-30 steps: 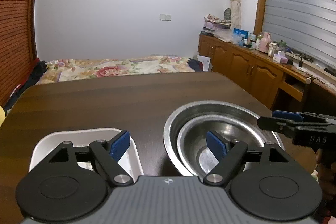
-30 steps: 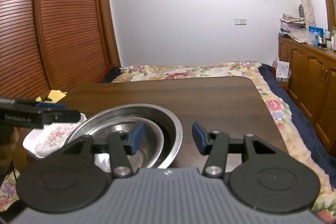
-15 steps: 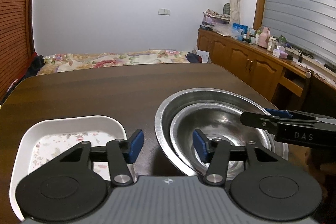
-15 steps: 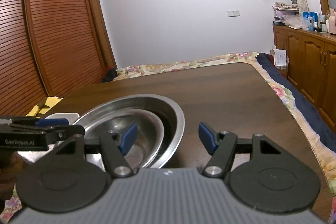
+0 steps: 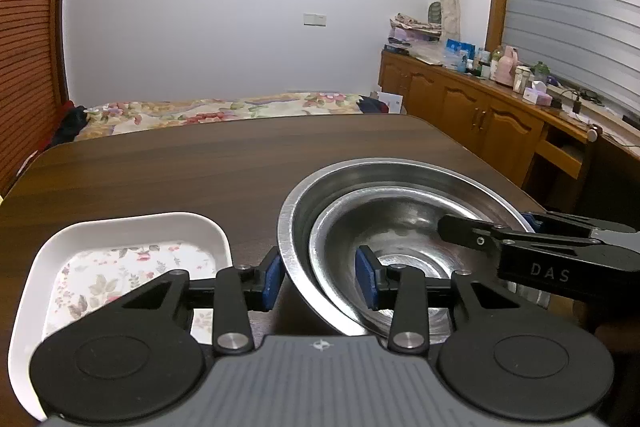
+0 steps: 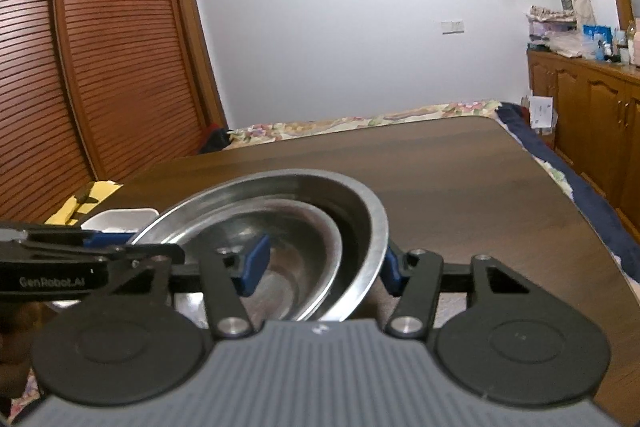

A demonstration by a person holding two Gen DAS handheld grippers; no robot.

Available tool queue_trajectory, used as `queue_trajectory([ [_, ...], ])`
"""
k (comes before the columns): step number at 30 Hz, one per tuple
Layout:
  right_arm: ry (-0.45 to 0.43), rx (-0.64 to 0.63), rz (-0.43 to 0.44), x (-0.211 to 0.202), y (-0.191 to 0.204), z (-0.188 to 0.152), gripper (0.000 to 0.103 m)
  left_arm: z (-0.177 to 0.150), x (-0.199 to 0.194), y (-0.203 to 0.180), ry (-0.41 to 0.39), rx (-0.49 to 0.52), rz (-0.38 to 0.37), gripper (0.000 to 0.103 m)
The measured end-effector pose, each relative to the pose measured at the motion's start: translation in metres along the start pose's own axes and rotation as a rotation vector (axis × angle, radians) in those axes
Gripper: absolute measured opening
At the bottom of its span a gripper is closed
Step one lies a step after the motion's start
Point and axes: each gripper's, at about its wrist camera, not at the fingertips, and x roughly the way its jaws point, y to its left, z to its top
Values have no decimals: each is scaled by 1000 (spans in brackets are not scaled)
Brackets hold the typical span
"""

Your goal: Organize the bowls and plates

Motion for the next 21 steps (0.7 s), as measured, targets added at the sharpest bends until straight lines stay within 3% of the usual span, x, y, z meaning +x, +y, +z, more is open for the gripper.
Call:
queue_trajectory([
  [2,-4,-2,-5,-1,0,0,49,-1,0,-1,1,-7,11,34],
  [8,-4,36,-8,-3,-5,3,32,5,-4,3,15,-41,21,34],
  [21,-71,24,49,-17,8,29,30,39,-30,10,-77,-42,21,34],
])
